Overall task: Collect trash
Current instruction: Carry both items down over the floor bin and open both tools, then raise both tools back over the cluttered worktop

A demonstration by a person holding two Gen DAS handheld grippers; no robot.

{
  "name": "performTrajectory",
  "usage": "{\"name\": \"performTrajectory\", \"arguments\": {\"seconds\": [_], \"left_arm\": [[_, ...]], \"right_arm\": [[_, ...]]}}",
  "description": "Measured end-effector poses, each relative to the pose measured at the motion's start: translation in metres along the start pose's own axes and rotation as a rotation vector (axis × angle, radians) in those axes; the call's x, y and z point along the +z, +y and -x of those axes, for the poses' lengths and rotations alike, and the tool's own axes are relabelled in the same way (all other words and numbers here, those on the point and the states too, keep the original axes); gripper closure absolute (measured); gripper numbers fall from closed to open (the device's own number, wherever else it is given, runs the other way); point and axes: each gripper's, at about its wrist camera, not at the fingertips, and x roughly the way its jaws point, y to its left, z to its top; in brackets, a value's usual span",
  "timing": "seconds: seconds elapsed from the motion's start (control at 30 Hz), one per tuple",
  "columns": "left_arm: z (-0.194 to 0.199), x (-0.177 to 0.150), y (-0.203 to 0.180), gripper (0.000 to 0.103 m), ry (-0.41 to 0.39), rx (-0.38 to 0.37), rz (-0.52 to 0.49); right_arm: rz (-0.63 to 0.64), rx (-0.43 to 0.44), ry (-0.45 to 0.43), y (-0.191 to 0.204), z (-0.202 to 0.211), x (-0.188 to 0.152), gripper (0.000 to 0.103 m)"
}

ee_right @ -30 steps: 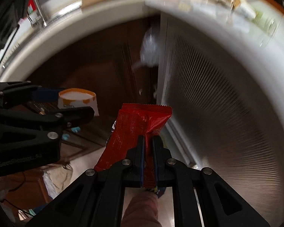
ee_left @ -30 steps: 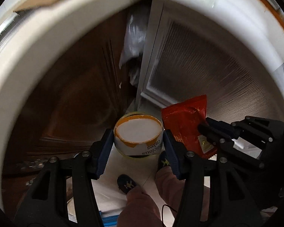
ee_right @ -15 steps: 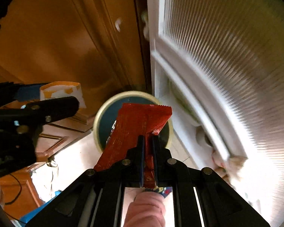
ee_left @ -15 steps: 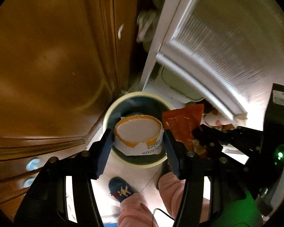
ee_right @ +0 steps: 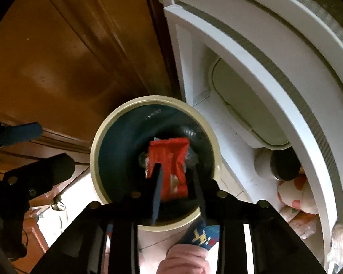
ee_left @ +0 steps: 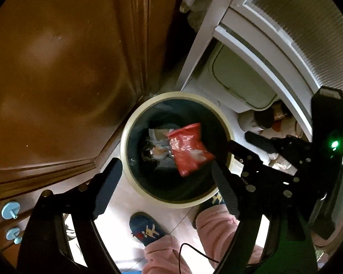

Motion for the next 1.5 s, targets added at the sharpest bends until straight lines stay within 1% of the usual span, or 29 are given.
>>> {"name": "performTrajectory", "arguments": {"seconds": [0.03,0.1,0.3,0.47,0.8,0.97,1.07,1.17,1.3,1.37,1.5], "left_arm": [[0.002,-0.001,0.000,0.025,0.001,0.003,-0.001],[-0.004,0.002,0.000,0.025,0.001,0.007,-0.003],[0.013,0.004,-0.001,0.025,-0.002,0.019,-0.007],[0.051,0.008,-0.006,0.025,-0.018,0.013,-0.012],[0.151,0.010,-0.031,0.025,-0.062,-0.008,-0.058],[0.206,0.011,-0.039,0.025,-0.072,-0.033,-0.050],[0.244,0.012,-0.047,0.025,-0.089,-0.040,-0.063],[0.278,0.012,-0.057,0.025,-0.115,-0.033,-0.087],[0.327,0.020,-0.066,0.025,-0.163,-0.027,-0.106],[0.346,0.025,-0.072,0.025,-0.187,-0.027,-0.107],[0.393,0.036,-0.078,0.025,-0.265,-0.020,-0.115]], "right_arm": [[-0.007,0.001,-0.004,-0.001,0.002,-0.002,0.069],[-0.017,0.000,-0.006,-0.003,0.007,-0.002,0.069],[-0.022,-0.005,-0.001,0.001,0.017,-0.007,0.069],[-0.023,0.000,-0.009,0.008,0.050,-0.002,0.069],[-0.011,0.009,-0.078,0.025,0.161,0.009,0.068],[0.016,0.004,-0.112,0.033,0.223,0.015,0.068],[0.031,0.008,-0.123,0.035,0.255,0.018,0.068],[0.048,0.012,-0.137,0.037,0.290,0.017,0.068],[0.084,0.005,-0.182,0.039,0.343,0.022,0.068],[0.098,0.000,-0.212,0.042,0.372,0.027,0.068],[0.126,0.000,-0.286,0.041,0.429,0.038,0.068]]}}
